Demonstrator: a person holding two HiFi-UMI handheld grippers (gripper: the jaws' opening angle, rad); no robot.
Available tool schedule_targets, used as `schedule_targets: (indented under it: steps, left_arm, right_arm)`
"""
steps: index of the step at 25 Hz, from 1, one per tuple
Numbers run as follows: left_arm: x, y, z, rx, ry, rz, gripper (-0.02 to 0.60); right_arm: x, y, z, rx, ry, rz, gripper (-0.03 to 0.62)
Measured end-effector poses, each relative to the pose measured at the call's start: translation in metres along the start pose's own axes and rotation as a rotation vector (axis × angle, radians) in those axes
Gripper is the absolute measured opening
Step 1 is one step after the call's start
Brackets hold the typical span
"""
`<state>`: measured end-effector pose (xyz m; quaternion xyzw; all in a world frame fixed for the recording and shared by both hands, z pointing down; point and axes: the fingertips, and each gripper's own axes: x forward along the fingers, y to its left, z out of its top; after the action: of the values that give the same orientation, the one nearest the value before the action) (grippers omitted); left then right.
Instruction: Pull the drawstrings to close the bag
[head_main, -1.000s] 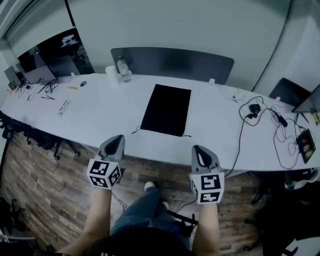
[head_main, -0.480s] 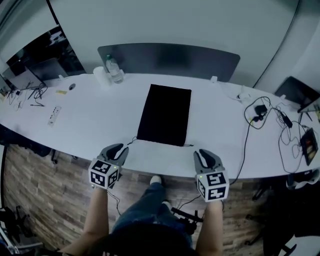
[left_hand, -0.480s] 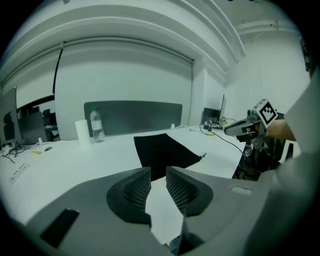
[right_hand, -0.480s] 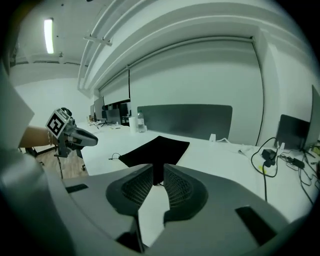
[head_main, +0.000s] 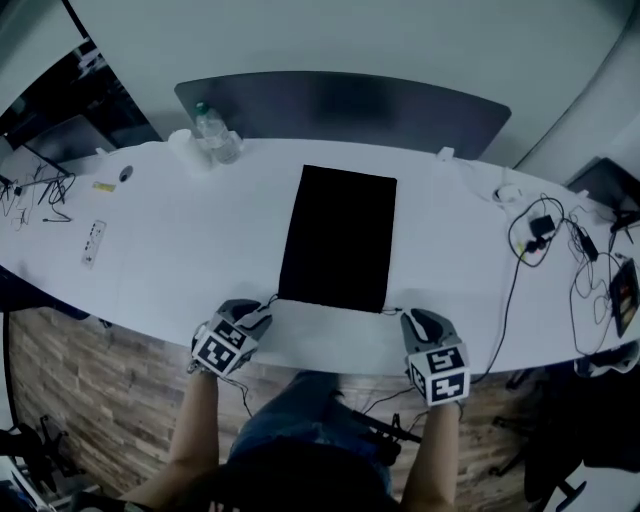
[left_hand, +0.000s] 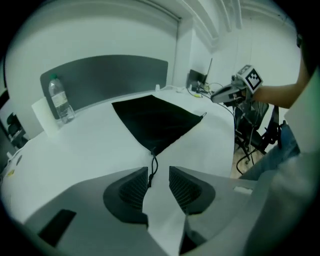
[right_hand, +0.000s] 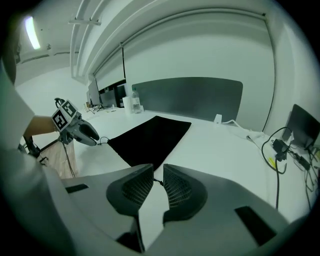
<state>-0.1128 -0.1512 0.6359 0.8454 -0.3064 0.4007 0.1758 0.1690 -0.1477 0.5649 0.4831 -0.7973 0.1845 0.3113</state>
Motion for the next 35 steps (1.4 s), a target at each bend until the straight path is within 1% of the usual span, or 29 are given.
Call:
schedule_targets:
  steps: [3,5,8,12,14,15,17,19,21,24,26,28,31,33,35]
  left_arm:
    - [0.013,0.004,-0.008,0.061,0.087,-0.033,0.124]
    - [0.019,0.006,-0.012,0.075,0.128,-0.050,0.123]
    - [0.022,0.010,-0.014,0.049,0.162,-0.093,0.123]
    - [0.022,0.015,-0.013,0.016,0.178,-0.128,0.082]
    - [0.022,0.011,-0.013,0.018,0.190,-0.152,0.052]
    - [0.023,0.008,-0.012,0.028,0.198,-0.154,0.020]
    - [0.024,0.006,-0.012,0.045,0.213,-0.130,0.019]
    - [0.025,0.006,-0.013,0.048,0.229,-0.102,0.018]
    - [0.025,0.005,-0.014,0.058,0.252,-0.082,0.019]
    - [0.027,0.005,-0.015,0.085,0.284,-0.053,0.020]
    - [0.028,0.005,-0.014,0.086,0.292,-0.032,0.020]
    - [0.028,0.004,-0.014,0.082,0.298,-0.019,0.020]
    - [0.029,0.004,-0.014,0.078,0.300,-0.016,0.020]
    - [0.028,0.005,-0.015,0.072,0.297,-0.012,0.021]
    - [0.029,0.006,-0.014,0.063,0.290,-0.003,0.021]
  right_arm:
    - [0.010,-0.007,-0.002,-0.019,0.031,-0.018,0.044]
    - [0.012,-0.009,-0.002,-0.031,0.052,-0.029,0.038]
    - [0.015,-0.013,-0.005,-0.047,0.087,-0.037,0.026]
    - [0.022,-0.015,-0.018,-0.109,0.155,-0.002,0.026]
    - [0.025,-0.016,-0.025,-0.148,0.193,0.024,0.017]
    - [0.026,-0.016,-0.028,-0.165,0.208,0.041,0.017]
    - [0.030,-0.014,-0.032,-0.191,0.231,0.093,0.022]
    - [0.036,-0.009,-0.038,-0.218,0.258,0.166,0.073]
    - [0.043,-0.005,-0.047,-0.287,0.300,0.227,0.120]
    - [0.057,-0.006,-0.059,-0.450,0.362,0.279,0.120]
    - [0.066,-0.005,-0.061,-0.542,0.382,0.324,0.120]
    - [0.070,-0.002,-0.065,-0.643,0.412,0.395,0.118]
    - [0.070,0.003,-0.069,-0.792,0.477,0.507,0.090]
    - [0.071,0.003,-0.069,-0.819,0.510,0.544,0.094]
    - [0.072,0.001,-0.069,-0.807,0.525,0.552,0.078]
